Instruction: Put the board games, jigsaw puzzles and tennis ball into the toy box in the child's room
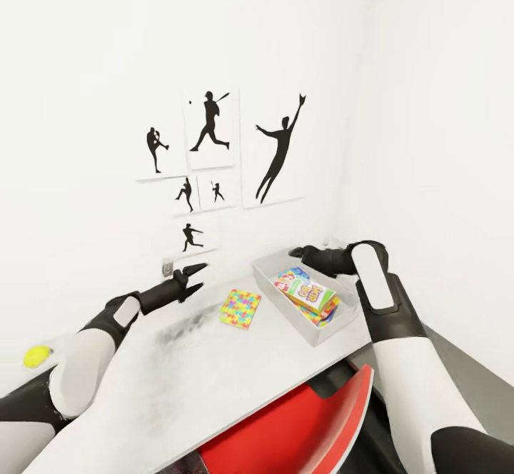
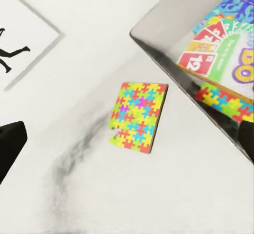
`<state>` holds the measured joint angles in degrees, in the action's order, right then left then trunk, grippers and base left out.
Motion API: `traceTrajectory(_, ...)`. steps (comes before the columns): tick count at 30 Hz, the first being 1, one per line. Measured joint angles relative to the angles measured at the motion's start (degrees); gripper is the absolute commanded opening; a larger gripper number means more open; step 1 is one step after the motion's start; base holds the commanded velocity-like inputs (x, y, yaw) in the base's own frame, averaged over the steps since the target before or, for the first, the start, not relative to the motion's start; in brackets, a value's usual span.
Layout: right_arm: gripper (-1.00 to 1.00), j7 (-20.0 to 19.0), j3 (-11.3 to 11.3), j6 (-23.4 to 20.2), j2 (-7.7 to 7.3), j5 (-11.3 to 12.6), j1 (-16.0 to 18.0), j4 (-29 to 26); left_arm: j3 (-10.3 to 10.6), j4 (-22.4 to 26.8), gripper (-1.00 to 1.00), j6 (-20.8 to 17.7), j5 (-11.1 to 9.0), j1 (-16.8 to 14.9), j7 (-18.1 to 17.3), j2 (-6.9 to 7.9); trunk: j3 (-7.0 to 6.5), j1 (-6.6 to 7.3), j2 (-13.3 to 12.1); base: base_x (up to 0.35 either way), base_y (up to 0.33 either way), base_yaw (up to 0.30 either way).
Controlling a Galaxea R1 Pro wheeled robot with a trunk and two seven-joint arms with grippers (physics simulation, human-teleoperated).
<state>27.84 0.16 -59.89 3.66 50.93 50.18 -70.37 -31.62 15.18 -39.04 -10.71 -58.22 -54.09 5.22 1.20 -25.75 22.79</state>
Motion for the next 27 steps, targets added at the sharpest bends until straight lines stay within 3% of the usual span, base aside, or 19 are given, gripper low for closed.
traceTrajectory(2,1.00,5.82,0.98,0.01,1.64,0.15,1.01,1.40,2.51,-0.02,1.00,-2.10,0.12,0.54,-4.94,1.24,0.08,0.00,0.00,0.000,0.000,0.267)
traceTrajectory(4,1.00,9.16,1.52,0.03,3.24,0.23,1.91,2.03,5.72,-0.02,1.00,-3.82,0.23,1.02,-10.01,2.40,0.15,0.00,-0.01,0.000,0.000,0.266)
traceTrajectory(7,1.00,11.23,2.45,0.02,4.63,0.06,4.50,3.83,10.24,-0.03,1.00,-4.82,0.32,1.91,-16.74,3.57,0.28,0.00,-0.01,0.000,0.000,0.266)
traceTrajectory(9,1.00,12.13,3.47,0.30,4.95,0.02,5.71,5.44,11.75,-0.03,1.00,-4.98,0.34,2.18,-19.70,4.16,0.37,0.00,-0.01,0.000,0.000,0.266)
traceTrajectory(14,1.00,15.13,5.48,0.61,6.02,-0.04,7.50,8.84,16.35,-0.03,1.00,-5.16,0.40,2.46,-25.36,6.01,0.59,0.00,-0.01,0.000,0.000,0.266)
traceTrajectory(16,1.00,16.10,5.70,0.64,6.32,-0.05,7.74,9.33,19.34,-0.04,1.00,-5.21,0.39,2.73,-27.66,7.58,0.68,0.00,-0.01,0.000,0.000,0.266)
traceTrajectory(19,1.00,17.05,5.89,0.69,6.34,-0.01,8.14,9.72,27.22,-0.05,1.00,-5.17,0.00,3.04,-31.95,11.38,0.81,0.00,-0.01,0.000,0.000,0.266)
traceTrajectory(20,1.00,17.11,5.89,0.71,6.34,0.02,8.23,9.74,28.56,-0.04,1.00,-5.09,-0.14,3.07,-32.79,12.29,0.85,0.00,-0.01,0.000,0.000,0.266)
traceTrajectory(22,1.00,17.29,5.87,0.79,6.34,0.07,8.38,9.85,32.21,0.04,1.00,-4.67,0.06,3.12,-35.62,15.68,0.93,0.00,-0.01,0.000,0.000,0.266)
traceTrajectory(23,1.00,17.32,5.89,0.82,6.34,0.05,8.42,9.87,32.85,0.06,1.00,-4.53,0.13,3.13,-35.66,16.64,0.98,0.00,-0.01,0.000,0.000,0.266)
traceTrajectory(25,1.00,17.44,5.93,0.90,6.34,-0.06,8.66,9.86,34.34,0.09,1.00,-3.57,0.27,3.14,-35.70,20.69,1.06,0.01,0.00,0.000,0.000,0.266)
traceTrajectory(27,1.00,17.49,5.94,0.92,6.34,-0.09,9.11,9.95,34.90,0.11,1.00,-2.75,0.30,3.17,-35.71,23.38,1.15,0.00,-0.01,0.000,0.000,0.266)
